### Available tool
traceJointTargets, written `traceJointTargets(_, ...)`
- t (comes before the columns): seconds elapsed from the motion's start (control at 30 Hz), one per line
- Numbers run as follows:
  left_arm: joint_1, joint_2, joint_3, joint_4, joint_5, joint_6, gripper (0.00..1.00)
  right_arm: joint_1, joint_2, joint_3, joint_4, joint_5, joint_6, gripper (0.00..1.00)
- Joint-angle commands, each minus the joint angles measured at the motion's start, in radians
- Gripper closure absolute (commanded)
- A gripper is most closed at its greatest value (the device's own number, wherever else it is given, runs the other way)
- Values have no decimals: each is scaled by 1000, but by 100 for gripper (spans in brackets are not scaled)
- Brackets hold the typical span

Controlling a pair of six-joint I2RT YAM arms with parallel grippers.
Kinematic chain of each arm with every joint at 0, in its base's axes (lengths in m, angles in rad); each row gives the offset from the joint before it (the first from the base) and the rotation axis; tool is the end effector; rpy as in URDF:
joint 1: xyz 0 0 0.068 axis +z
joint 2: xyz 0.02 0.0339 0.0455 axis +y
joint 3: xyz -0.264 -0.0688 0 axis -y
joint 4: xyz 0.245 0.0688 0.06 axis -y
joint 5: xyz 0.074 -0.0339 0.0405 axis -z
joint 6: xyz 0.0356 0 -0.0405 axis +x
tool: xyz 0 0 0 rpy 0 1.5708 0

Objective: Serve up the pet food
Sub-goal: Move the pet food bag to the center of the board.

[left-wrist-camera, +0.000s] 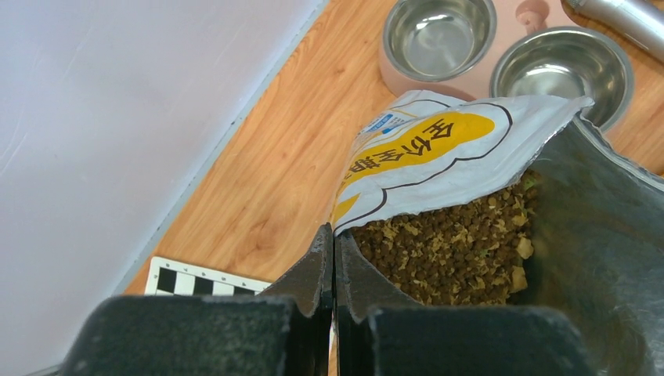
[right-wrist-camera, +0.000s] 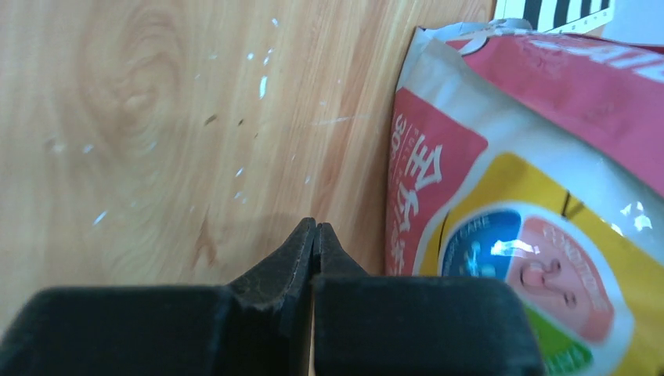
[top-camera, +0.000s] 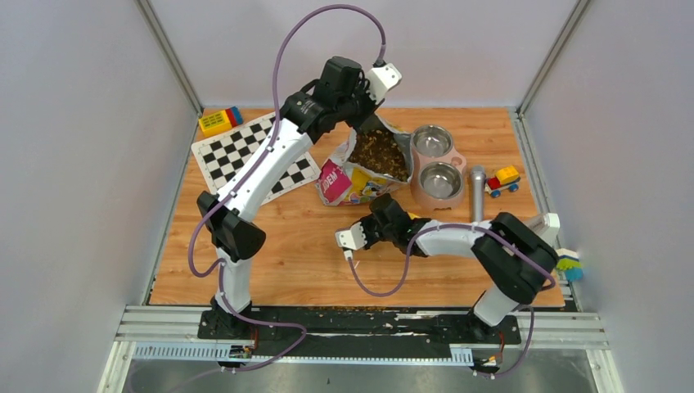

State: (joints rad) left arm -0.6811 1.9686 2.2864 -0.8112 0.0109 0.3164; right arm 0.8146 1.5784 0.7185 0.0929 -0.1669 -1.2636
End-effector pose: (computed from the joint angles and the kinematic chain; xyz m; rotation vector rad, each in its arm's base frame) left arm 0.3360 -0.2728 0.4385 0.9973 1.8169 -0.2357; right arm 0.2056 0.2266 0.1553 -2.0444 1.1067 -0.0304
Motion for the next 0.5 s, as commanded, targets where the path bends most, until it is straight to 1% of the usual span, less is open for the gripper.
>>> traceJointTargets(0.0, -14, -29, 90, 86, 22, 56, 100, 41, 127, 15, 326, 185, -53, 100)
traceJointTargets(0.07, -18, -26, 96, 83, 25, 70, 100, 51, 207, 35, 398, 257, -56, 100)
traceJointTargets(0.13, -23, -22, 104, 77, 27, 86, 100, 57, 300, 61, 507, 320, -67, 100)
traceJointTargets(0.23, -33, -10, 111, 74, 22, 108, 100, 54, 397, 118, 596, 377, -71, 100)
traceJointTargets(0.33, -46, 5, 117, 73, 5, 133, 100, 49, 465, 195, 594, 405, -42, 100)
traceJointTargets(0.47, -67, 6, 106, 86, -38, 156, 100, 20, 522, 296, 554, 398, -26, 100)
